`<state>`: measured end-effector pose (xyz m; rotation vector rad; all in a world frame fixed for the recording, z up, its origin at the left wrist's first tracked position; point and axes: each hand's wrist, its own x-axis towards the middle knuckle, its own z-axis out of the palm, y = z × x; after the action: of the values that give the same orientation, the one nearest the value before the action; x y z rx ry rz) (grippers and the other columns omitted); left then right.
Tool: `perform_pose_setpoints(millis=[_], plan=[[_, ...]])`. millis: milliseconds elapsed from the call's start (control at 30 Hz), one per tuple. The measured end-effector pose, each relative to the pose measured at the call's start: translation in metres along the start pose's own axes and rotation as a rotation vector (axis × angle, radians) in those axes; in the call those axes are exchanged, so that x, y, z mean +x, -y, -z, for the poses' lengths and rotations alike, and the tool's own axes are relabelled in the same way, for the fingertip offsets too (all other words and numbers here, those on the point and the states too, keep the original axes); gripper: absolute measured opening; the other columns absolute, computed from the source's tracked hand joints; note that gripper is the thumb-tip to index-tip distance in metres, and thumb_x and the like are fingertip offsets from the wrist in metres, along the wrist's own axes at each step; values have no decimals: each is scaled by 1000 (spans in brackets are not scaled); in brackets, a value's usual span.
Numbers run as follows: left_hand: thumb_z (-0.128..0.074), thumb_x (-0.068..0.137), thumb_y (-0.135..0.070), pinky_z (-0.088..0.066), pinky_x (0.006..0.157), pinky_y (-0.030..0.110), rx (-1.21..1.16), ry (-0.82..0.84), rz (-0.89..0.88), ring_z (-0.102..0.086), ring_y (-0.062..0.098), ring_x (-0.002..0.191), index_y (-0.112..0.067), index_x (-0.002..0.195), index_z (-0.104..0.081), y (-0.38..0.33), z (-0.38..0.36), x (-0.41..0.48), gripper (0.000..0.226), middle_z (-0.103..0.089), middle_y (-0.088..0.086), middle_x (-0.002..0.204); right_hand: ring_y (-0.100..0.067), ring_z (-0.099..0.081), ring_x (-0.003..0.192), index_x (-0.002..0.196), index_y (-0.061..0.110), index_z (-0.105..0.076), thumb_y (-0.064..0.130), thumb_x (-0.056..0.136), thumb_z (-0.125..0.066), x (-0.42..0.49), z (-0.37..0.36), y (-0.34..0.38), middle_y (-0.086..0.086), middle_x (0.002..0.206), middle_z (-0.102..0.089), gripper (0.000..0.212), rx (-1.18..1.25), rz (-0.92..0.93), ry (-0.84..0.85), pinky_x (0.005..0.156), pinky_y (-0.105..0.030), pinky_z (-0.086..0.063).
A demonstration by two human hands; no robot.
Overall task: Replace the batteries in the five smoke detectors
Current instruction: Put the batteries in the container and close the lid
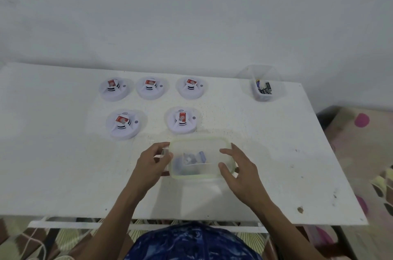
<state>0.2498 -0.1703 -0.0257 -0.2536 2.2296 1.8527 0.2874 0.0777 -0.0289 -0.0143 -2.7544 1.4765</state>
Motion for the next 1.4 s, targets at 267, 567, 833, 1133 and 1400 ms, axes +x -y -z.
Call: perform_pose_setpoints(millis=[267, 567, 833, 1133, 1400], plan=[[-40, 102, -25, -48, 81, 25, 246, -32, -109, -56, 15, 108, -21, 134, -44, 9, -11, 2, 33, -54, -5, 122, -2, -25, 140, 142, 35, -39, 43, 92, -56, -7, -9, 7, 12, 154, -28, 53, -22, -99, 26, 113, -32, -32], [-37, 102, -26, -38, 97, 28, 280, -58, -98, -47, 5, 112, -27, 142, -42, 15, -13, 8, 40, -47, 1, 131, -8, -50, 123, 142, 26, -38, 42, 92, -57, -3, -13, 16, 12, 136, -50, 57, 26, -191, -61, 98, -29, -48], [-54, 96, -25, -38, 71, 7, 398, -294, -104, -56, 6, 86, -15, 127, -62, 2, -17, 7, 33, -65, 2, 116, -17, -58, 105, 129, 18, -54, 28, 95, -57, 5, -12, 19, 9, 109, -61, 36, -11, -244, -159, 91, -36, -51], [-55, 95, -21, -49, 87, 28, 353, -120, -41, -63, 12, 96, -19, 120, -65, -9, -3, 13, 27, -70, -4, 111, 2, -57, 89, 120, 21, -53, 22, 91, -63, 14, -7, 17, 9, 108, -60, 31, 113, -321, -135, 67, -11, -44], [-73, 78, -47, -52, 66, 22, 349, 116, 49, -63, 10, 87, -34, 125, -47, -12, 6, 5, 55, -61, -6, 104, -16, -39, 128, 142, 29, -38, 31, 91, -59, 39, 6, 19, 13, 146, -39, 55, -166, -99, 57, 106, -36, -38]])
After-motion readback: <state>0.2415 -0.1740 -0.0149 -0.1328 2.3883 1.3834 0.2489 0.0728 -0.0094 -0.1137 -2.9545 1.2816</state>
